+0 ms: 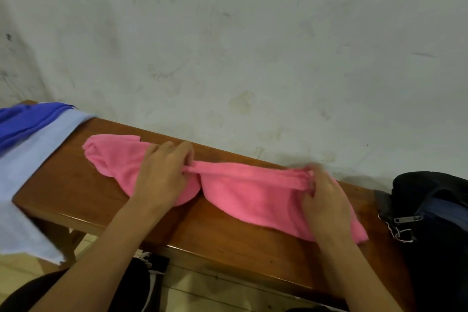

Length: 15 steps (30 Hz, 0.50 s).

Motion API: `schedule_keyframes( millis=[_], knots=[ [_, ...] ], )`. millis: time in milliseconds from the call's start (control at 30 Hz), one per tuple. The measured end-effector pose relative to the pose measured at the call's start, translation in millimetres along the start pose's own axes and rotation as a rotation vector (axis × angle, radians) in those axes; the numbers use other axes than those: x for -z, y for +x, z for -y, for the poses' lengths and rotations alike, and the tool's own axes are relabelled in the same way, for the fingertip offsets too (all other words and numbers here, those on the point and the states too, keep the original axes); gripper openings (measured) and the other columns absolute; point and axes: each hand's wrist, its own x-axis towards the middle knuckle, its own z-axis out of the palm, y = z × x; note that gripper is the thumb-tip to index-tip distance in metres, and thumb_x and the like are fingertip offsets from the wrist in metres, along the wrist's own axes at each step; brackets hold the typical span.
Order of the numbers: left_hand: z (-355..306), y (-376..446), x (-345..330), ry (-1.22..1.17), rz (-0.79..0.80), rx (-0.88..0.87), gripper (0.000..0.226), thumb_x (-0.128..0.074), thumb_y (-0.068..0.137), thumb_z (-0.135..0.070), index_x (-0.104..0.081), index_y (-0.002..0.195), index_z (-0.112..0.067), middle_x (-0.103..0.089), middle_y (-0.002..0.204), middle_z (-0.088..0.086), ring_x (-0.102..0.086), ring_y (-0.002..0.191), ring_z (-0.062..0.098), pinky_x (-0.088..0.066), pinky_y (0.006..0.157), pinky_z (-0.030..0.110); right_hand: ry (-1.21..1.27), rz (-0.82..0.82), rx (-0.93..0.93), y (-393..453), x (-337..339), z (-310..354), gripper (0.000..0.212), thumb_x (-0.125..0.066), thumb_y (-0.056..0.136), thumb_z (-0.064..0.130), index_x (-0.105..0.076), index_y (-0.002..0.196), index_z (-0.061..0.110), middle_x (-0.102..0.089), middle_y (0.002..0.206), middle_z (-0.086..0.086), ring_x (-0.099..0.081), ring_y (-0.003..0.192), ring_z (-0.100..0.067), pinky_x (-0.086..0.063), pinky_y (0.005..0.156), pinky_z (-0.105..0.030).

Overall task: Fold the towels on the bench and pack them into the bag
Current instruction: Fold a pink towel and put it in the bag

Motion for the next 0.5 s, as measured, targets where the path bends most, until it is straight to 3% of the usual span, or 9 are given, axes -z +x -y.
schedule_keyframes(
  millis=[67,133,200,233,300,333,400,500],
  knots=[
    [2.4,-0.8,5.1,0.019,-0.137,-0.047,0.036,-0.078,0.06,0.01,-0.054,0.067,-0.015,-0.049,0.06,-0.004,-0.041,0.062,0.016,-0.034,0.068,0.036,0.184,-0.224,-0.034,2.7,4.0,-3.5,0.029,-0.062,0.086,-0.001,-0.061,0.108,0.017,-0.058,0.083,0.001,-0.054,0.074,-0.025,-0.039,0.065,-0.034],
    [4.4,-3.2,8.5,0.052,-0.262,-0.147,0.027,-0.083,0.063,-0.01,-0.056,0.065,-0.011,-0.057,0.062,0.004,-0.042,0.069,0.017,-0.033,0.07,0.038,0.224,-0.443,0.096,3.9,10.2,-7.5,0.03,-0.058,0.079,-0.01,-0.058,0.095,0.016,-0.051,0.074,0.001,-0.051,0.071,-0.027,-0.039,0.06,-0.037],
    [5.8,-7.1,11.2,0.067,-0.295,-0.253,0.028,-0.079,0.07,-0.026,-0.058,0.064,-0.009,-0.061,0.066,0.005,-0.047,0.074,0.019,-0.035,0.076,0.038,0.2,-0.524,0.273,3.8,16.3,-11.4,0.021,-0.05,0.074,-0.003,-0.062,0.084,0.011,-0.046,0.07,0.005,-0.046,0.073,-0.021,-0.039,0.06,-0.037],
    [6.7,-10.3,11.3,0.017,-0.254,-0.3,0.026,-0.08,0.07,-0.021,-0.057,0.063,-0.011,-0.06,0.066,0.002,-0.047,0.073,0.015,-0.038,0.075,0.036,0.19,-0.508,0.35,2.5,18.6,-13.0,0.019,-0.048,0.072,0.002,-0.065,0.079,0.007,-0.048,0.07,0.005,-0.046,0.074,-0.019,-0.039,0.061,-0.037],
    [9.3,-16.1,11.6,-0.15,-0.015,-0.315,0.042,-0.083,0.066,0.0,-0.048,0.062,-0.023,-0.051,0.065,-0.012,-0.042,0.067,-0.004,-0.038,0.069,0.021,0.213,-0.392,0.487,-3.2,21.4,-13.2,0.021,-0.047,0.069,0.01,-0.067,0.069,0.004,-0.052,0.071,0.004,-0.049,0.072,-0.017,-0.04,0.059,-0.033],
    [10.2,-19.6,11.7,-0.2,0.131,-0.301,0.052,-0.082,0.068,0.003,-0.042,0.062,-0.029,-0.046,0.065,-0.018,-0.043,0.066,-0.004,-0.036,0.066,0.017,0.273,-0.281,0.521,-8.7,22.0,-13.6,0.022,-0.046,0.069,0.012,-0.067,0.066,0.011,-0.052,0.07,0.007,-0.049,0.067,-0.015,-0.039,0.056,-0.029],
    [13.4,-27.7,8.7,-0.219,0.311,-0.272,0.052,-0.079,0.075,-0.005,-0.037,0.062,-0.033,-0.042,0.062,-0.017,-0.045,0.07,0.004,-0.036,0.064,0.02,0.432,0.033,0.48,-21.0,23.6,-14.3,0.024,-0.044,0.073,0.016,-0.055,0.056,0.029,-0.046,0.059,0.021,-0.043,0.055,-0.002,-0.031,0.05,-0.019],
    [17.0,-36.0,12.1,-0.29,0.581,-0.175,0.031,-0.077,0.079,-0.035,-0.047,0.069,-0.032,-0.052,0.067,-0.013,-0.048,0.067,0.004,-0.037,0.057,0.017,0.385,0.424,0.409,-37.5,22.2,-21.8,0.035,-0.044,0.082,0.03,-0.04,0.048,0.025,-0.036,0.044,0.013,-0.031,0.042,-0.005,-0.025,0.046,-0.026]
  ],
)
